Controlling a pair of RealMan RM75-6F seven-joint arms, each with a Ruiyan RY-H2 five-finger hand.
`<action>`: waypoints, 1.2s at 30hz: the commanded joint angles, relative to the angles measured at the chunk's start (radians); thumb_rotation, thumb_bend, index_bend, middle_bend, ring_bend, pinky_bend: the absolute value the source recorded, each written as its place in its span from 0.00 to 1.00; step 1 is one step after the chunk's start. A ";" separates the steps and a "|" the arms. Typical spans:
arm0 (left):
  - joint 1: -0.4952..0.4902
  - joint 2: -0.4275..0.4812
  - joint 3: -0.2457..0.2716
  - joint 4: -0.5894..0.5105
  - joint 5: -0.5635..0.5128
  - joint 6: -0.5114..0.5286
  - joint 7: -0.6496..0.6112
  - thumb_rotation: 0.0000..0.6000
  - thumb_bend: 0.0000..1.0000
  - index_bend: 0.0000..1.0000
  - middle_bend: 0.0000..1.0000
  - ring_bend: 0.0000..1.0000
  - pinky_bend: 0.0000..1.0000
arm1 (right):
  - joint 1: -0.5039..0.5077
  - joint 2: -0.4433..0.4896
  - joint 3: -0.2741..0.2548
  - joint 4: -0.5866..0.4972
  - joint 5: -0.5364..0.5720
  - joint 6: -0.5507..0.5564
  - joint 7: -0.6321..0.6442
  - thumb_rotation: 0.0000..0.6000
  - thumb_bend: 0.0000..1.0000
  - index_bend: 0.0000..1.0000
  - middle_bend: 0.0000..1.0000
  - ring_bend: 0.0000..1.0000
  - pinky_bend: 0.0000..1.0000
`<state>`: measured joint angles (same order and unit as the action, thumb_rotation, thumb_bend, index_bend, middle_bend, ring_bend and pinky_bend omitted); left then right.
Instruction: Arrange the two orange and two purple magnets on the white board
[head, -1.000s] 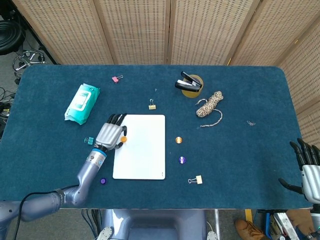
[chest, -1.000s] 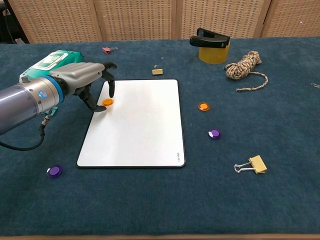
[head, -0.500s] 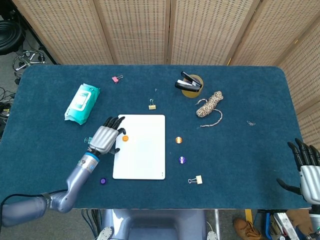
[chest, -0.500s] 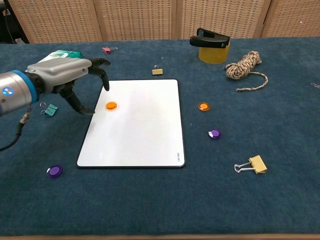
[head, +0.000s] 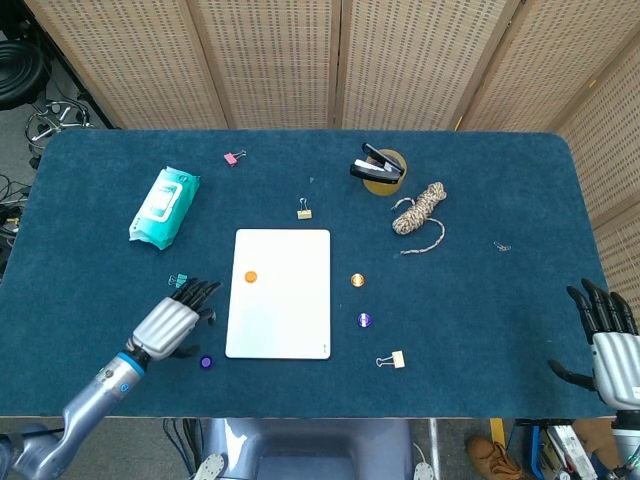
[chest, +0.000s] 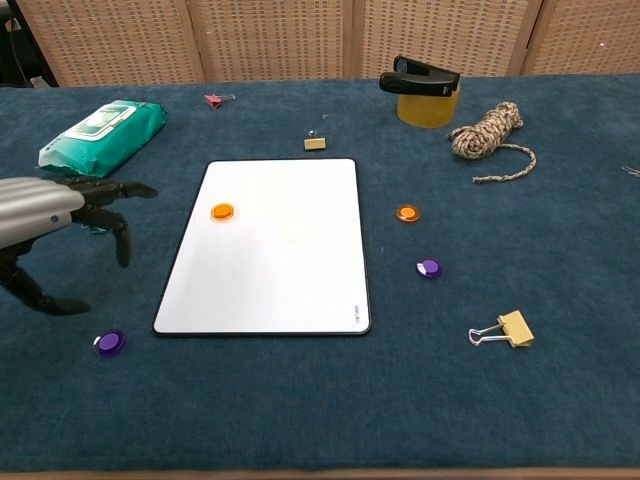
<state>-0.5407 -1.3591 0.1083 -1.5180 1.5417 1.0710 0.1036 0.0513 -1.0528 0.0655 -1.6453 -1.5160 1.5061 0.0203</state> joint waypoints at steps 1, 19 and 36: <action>0.015 0.001 0.020 0.002 0.022 0.010 -0.016 1.00 0.19 0.47 0.00 0.00 0.00 | 0.000 0.000 -0.001 -0.001 -0.001 0.000 -0.002 1.00 0.00 0.00 0.00 0.00 0.00; 0.043 -0.055 0.022 0.011 0.009 -0.026 0.080 1.00 0.19 0.48 0.00 0.00 0.00 | -0.003 0.005 -0.001 -0.005 0.001 0.005 0.005 1.00 0.00 0.00 0.00 0.00 0.00; 0.046 -0.080 0.010 0.012 -0.019 -0.061 0.130 1.00 0.19 0.49 0.00 0.00 0.00 | -0.003 0.006 -0.001 -0.006 0.002 0.002 0.003 1.00 0.00 0.00 0.00 0.00 0.00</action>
<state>-0.4943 -1.4391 0.1182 -1.5063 1.5235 1.0102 0.2336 0.0482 -1.0467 0.0641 -1.6510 -1.5140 1.5085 0.0233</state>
